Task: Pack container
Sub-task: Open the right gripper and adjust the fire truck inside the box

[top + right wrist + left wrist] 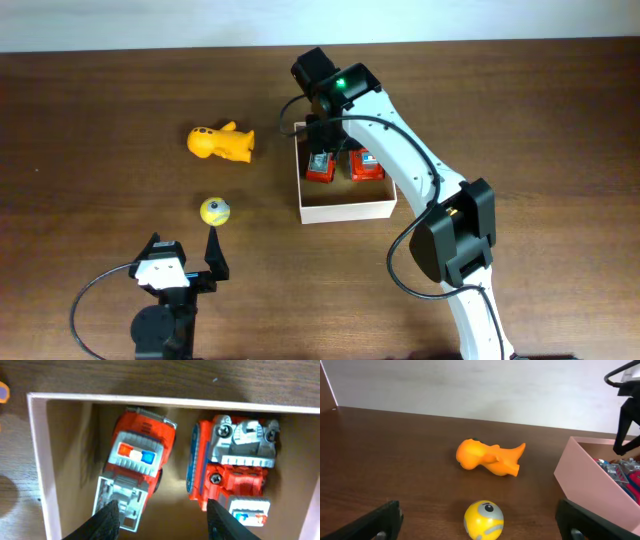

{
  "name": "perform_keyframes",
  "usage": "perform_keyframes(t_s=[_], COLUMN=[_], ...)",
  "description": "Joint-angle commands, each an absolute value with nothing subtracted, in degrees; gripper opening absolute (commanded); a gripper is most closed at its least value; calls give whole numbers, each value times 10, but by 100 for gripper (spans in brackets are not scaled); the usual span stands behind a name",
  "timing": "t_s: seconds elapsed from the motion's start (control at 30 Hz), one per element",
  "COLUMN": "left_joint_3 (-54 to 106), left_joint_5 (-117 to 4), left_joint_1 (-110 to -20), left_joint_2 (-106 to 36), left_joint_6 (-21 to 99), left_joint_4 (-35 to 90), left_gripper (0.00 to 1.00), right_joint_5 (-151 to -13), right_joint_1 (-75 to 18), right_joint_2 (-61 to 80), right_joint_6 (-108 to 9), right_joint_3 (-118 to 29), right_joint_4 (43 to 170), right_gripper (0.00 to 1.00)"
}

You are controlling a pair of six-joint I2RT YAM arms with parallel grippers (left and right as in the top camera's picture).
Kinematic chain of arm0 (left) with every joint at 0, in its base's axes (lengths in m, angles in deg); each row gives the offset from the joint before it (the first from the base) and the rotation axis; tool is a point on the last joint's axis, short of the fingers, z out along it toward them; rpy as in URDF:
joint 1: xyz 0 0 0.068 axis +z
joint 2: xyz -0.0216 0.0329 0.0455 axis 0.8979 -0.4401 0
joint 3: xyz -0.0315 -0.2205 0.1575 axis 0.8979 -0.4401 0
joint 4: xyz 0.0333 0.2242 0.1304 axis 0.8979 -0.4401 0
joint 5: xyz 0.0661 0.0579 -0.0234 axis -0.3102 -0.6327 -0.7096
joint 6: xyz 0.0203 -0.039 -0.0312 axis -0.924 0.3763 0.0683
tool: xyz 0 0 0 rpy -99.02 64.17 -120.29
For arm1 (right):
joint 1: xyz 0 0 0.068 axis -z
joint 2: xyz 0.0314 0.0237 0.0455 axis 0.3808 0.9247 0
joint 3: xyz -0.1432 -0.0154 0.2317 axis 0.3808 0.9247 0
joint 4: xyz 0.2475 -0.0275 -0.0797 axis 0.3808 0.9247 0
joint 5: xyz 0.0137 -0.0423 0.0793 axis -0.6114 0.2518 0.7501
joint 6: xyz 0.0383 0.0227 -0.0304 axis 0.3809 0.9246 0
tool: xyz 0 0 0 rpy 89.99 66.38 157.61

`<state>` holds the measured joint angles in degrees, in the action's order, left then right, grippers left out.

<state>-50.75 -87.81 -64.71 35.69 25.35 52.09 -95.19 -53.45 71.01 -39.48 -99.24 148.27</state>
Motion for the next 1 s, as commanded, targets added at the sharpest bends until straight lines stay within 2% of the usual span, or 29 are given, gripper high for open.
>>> perform_keyframes(t_s=[0.0,0.4,0.53,0.97], left_joint_3=[-511,-511,-511,-511], left_joint_5=[-872,-872,-872,-872], left_joint_1=[-645,-645,-645,-645], left_joint_2=[358,358,358,358], left_joint_6=[255,255,255,255], left_joint_4=[522,522,522,522], left_gripper=[99,99,99,99], right_joint_5=[-981,-986,-985,-982], right_joint_1=[-529,-512,-512,-512], right_joint_2=[704,704,704,718], right_joint_6=[-390,-390,-390,-379], right_joint_3=[-1004,-963,-943,-940], right_joint_4=[1488,1476,1462,1442], right_gripper=[50,50,45,40])
